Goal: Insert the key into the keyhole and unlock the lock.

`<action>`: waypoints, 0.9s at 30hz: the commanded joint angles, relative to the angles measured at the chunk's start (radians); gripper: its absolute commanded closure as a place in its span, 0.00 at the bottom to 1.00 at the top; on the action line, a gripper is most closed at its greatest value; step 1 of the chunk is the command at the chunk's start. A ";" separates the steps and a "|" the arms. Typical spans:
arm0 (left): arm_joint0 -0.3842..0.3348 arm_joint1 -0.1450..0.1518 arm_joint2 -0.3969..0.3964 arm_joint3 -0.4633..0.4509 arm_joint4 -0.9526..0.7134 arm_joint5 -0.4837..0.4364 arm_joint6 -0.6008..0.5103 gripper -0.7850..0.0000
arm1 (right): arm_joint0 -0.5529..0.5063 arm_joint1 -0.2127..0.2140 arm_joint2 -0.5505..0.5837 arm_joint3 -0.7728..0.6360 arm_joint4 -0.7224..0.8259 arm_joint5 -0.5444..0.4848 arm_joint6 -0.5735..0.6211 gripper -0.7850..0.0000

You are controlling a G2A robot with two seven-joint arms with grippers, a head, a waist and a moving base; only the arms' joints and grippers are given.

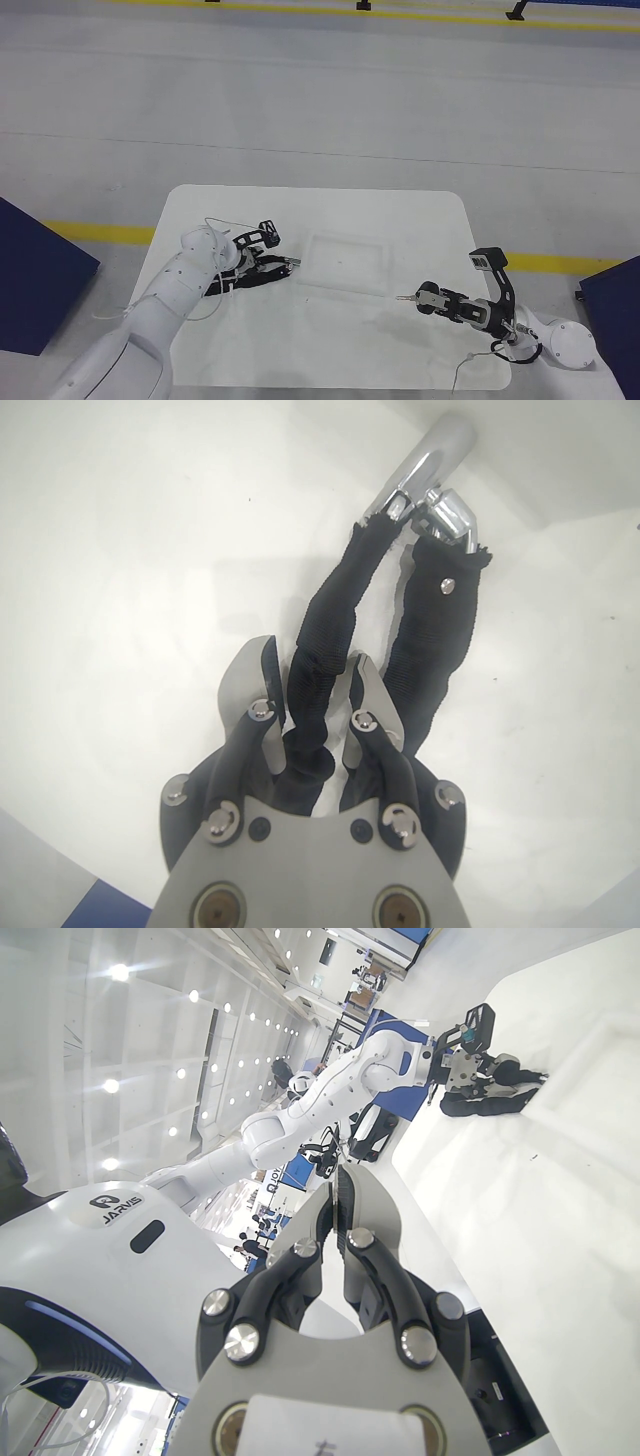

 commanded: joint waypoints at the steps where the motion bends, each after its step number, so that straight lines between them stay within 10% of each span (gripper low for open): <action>1: -0.001 0.002 -0.001 0.002 0.001 0.003 0.013 1.00 | 0.000 0.000 0.000 0.000 0.000 0.000 0.000 1.00; 18: 0.020 0.036 -0.019 -0.050 0.027 0.045 0.098 1.00 | 0.000 0.000 0.000 0.000 0.000 0.000 0.000 1.00; 27: 0.097 0.088 -0.037 -0.230 0.131 0.198 0.167 1.00 | 0.000 0.000 0.000 0.000 0.000 0.000 0.000 1.00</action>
